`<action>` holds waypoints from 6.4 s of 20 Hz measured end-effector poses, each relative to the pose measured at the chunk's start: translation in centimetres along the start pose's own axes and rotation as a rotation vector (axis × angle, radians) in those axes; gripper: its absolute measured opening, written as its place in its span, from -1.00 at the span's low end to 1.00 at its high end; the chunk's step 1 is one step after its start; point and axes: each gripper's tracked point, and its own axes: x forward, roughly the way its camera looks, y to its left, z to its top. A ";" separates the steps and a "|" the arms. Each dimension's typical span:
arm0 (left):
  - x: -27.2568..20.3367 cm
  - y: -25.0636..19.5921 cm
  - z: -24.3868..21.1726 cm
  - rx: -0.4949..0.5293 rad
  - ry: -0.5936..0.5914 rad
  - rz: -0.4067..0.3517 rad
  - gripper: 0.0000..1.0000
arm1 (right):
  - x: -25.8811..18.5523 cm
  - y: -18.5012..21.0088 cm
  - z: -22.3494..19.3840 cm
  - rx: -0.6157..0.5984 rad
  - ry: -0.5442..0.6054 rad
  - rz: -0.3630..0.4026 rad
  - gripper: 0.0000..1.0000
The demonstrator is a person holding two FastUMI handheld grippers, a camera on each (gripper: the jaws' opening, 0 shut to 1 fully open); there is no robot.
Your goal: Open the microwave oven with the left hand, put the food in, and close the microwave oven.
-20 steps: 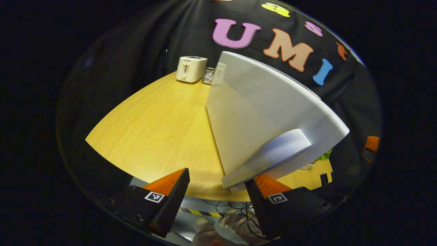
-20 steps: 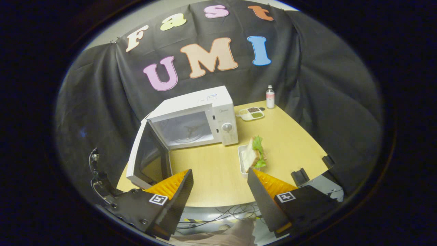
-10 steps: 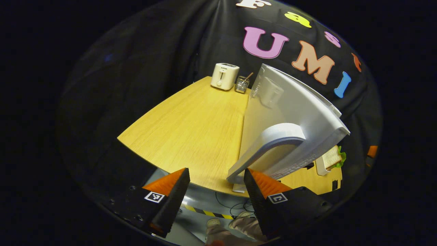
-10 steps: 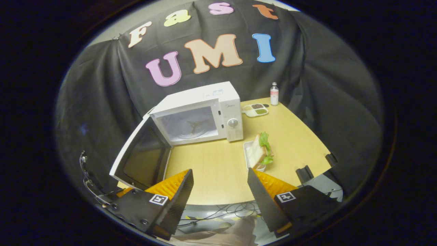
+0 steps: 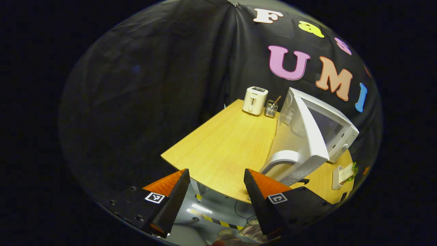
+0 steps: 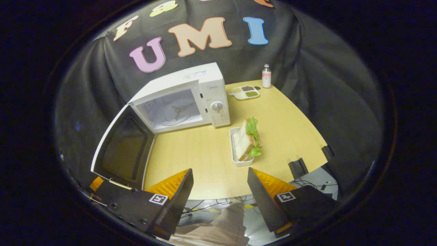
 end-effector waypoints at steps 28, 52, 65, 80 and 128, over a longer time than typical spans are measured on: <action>-8.8 -13.3 10.4 -0.096 -0.310 0.275 0.84 | 17.0 -7.6 -0.2 0.065 0.538 0.117 0.24; 0.9 -17.6 12.8 0.072 -0.192 -0.095 0.84 | 11.5 -5.7 4.2 0.173 0.298 -0.040 -0.37; 3.3 -15.2 10.8 0.032 -0.065 -0.305 0.85 | 10.7 12.6 1.4 0.353 0.250 0.210 -0.24; 2.9 -12.1 9.5 0.063 -0.058 -0.339 0.86 | 19.0 27.5 8.6 0.727 -0.073 0.471 -0.25; 3.6 -9.2 5.2 -0.029 0.103 -0.264 0.87 | 29.6 22.1 12.3 0.527 -0.329 0.068 0.80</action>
